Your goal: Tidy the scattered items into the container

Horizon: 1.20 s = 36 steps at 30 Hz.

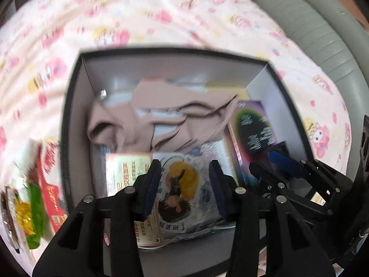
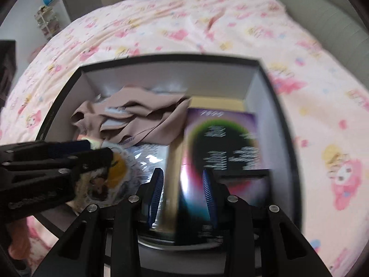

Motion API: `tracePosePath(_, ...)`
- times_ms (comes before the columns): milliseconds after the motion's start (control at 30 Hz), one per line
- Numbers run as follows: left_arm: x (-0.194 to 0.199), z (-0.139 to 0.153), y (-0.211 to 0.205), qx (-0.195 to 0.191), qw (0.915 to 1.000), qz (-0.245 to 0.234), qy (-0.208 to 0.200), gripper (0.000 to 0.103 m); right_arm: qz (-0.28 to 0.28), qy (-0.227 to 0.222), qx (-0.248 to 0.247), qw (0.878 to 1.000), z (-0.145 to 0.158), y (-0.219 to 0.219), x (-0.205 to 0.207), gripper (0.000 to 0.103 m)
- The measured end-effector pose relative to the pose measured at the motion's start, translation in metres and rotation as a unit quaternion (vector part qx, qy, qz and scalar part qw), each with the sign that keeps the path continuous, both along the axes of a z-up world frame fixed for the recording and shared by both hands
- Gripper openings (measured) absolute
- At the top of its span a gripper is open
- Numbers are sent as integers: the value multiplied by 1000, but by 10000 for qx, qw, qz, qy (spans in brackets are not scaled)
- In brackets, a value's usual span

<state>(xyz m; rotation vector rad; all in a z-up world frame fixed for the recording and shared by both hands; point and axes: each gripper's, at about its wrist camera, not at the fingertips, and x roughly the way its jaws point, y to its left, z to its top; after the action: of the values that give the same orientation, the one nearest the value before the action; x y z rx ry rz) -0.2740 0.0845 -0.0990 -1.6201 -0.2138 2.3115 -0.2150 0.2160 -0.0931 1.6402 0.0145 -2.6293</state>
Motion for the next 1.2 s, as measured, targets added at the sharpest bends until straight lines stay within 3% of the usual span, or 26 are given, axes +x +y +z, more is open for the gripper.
tracePosePath(267,37,60,-6,-86,9954,-260,917,51,-153,896,69,9958,46,5,39,41)
tracePosePath(367,52,62,-8,-52,9935,-178,1120,59,-356,933,-241,9947,49,8,50,41)
tracePosePath(567,80,65,-21,134,9906,-80,1360,59,-356,1127,-191,9928,58,-5,77,42)
tracePosePath(667,92,71,-23,-43,9877,-42,1563,59,-333,1132,-213,9928,59,-13,90,43)
tracePosePath(733,102,75,-25,-172,9845,20,1743,63,-322,1150,-176,9927,61,-18,97,46)
tracePosePath(800,114,80,-28,-259,9818,127,1876,77,-320,1217,-139,9920,65,-21,105,51)
tracePosePath(867,127,85,-32,-207,9796,205,1989,83,-341,1317,-116,9906,71,-24,115,55)
tracePosePath(1100,173,102,-55,-84,9742,574,2183,85,-308,1420,-86,9894,82,-31,153,56)
tracePosePath(1200,192,106,-62,-87,9722,679,2241,90,-290,1432,-58,9893,84,-34,171,66)
